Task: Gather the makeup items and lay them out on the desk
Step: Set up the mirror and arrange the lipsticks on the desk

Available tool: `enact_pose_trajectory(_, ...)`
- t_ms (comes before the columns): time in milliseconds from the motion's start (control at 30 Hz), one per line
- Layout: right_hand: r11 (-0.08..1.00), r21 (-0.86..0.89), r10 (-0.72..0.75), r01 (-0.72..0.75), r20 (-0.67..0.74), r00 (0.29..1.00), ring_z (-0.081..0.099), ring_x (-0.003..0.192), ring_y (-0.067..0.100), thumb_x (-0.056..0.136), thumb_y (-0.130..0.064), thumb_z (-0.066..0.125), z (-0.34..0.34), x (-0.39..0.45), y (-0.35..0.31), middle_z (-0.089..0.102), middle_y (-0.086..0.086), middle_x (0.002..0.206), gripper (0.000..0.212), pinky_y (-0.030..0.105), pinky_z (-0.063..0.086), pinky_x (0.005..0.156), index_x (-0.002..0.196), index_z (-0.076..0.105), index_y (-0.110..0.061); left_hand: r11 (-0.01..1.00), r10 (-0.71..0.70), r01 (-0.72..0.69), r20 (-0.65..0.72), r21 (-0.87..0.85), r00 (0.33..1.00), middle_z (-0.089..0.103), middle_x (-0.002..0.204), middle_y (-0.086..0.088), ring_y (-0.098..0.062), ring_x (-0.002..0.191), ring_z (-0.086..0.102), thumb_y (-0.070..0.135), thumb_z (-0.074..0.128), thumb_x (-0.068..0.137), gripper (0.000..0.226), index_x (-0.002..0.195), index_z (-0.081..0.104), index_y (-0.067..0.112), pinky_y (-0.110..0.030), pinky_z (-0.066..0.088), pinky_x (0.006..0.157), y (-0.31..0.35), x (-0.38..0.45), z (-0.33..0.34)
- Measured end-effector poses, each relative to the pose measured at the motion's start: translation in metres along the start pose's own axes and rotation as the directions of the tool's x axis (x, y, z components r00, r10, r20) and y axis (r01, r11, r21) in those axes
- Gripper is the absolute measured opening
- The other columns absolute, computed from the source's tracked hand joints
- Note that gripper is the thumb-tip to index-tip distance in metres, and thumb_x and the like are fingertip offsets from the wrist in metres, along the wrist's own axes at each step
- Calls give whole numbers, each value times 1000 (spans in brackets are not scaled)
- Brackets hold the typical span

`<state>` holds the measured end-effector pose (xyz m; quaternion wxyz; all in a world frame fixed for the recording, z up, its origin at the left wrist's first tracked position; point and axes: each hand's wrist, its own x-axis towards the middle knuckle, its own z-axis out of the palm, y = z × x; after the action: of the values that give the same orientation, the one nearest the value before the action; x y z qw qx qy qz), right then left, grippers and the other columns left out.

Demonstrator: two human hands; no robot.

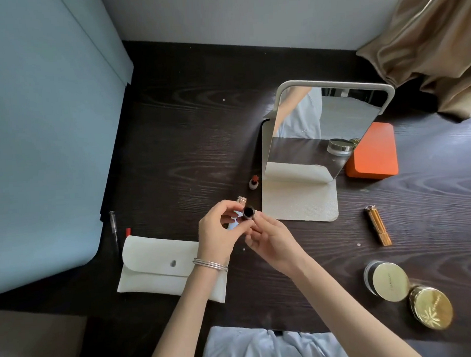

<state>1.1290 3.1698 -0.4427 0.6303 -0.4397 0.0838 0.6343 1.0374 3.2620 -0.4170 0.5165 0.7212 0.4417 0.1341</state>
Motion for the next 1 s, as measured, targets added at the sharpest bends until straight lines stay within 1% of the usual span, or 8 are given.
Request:
enact_pose_trajectory(100,994,-106,-15,11,-29,999,61,72,6,97,-25,47,0,2,0,68,-3,81,23,18,47,68,109,64,-13,1000,2,-1,-23,22,1000,66,94,7,-5,90,61,16,77,74,25,96,65,16,-9,48,75,-4,-1,2)
enact_pose_trajectory(167,861,-507,-92,38,-82,992,61,65,6,100,-25,41,1,5,2,66,-3,74,25,18,48,63,117,58,-16,1000,20,-20,-56,4,998,63,89,17,3,87,60,13,76,74,25,94,63,20,-3,46,75,-10,1,3)
enact_pose_trajectory(233,334,-941,-215,55,-19,976,62,69,13,102,-29,33,-1,13,5,65,1,80,31,27,50,65,129,46,-31,1000,1,-3,-135,-10,991,63,91,18,4,86,61,8,75,74,30,99,63,21,-4,48,75,-20,11,3)
enact_pose_trajectory(267,36,-997,-203,62,53,978,61,77,19,101,-34,30,-2,17,7,64,2,88,34,33,48,68,134,38,-40,1000,-15,13,-180,-9,984,64,94,13,2,87,62,5,74,75,32,103,65,17,-6,49,75,-26,19,3)
enact_pose_trajectory(333,-247,-966,-131,73,108,985,59,87,25,100,-45,26,-1,24,8,57,3,99,40,37,47,71,139,24,-49,999,-31,34,-222,12,975,65,96,5,-4,88,63,0,72,75,34,106,66,11,-9,50,74,-35,38,2)
enact_pose_trajectory(533,-406,-911,-187,72,160,969,60,84,29,96,-49,36,9,39,13,56,6,103,33,32,38,62,116,41,-24,992,47,-36,-88,123,995,67,98,2,-9,94,63,1,73,74,29,100,68,12,-17,49,84,-38,81,9)
enact_pose_trajectory(767,-512,-855,-171,86,200,965,59,86,25,96,-39,40,-31,8,10,54,4,103,29,30,33,57,121,39,-24,980,44,-42,-6,196,999,68,100,-5,-15,95,61,4,74,74,31,103,69,10,-25,50,85,-38,89,28)
enact_pose_trajectory(1000,-525,-849,-183,63,185,965,59,82,21,96,-39,43,-45,0,6,52,3,103,68,31,33,55,147,-2,-42,970,40,-31,-34,240,999,68,101,-6,-17,97,59,6,75,73,31,103,69,10,-32,50,86,-35,88,33)
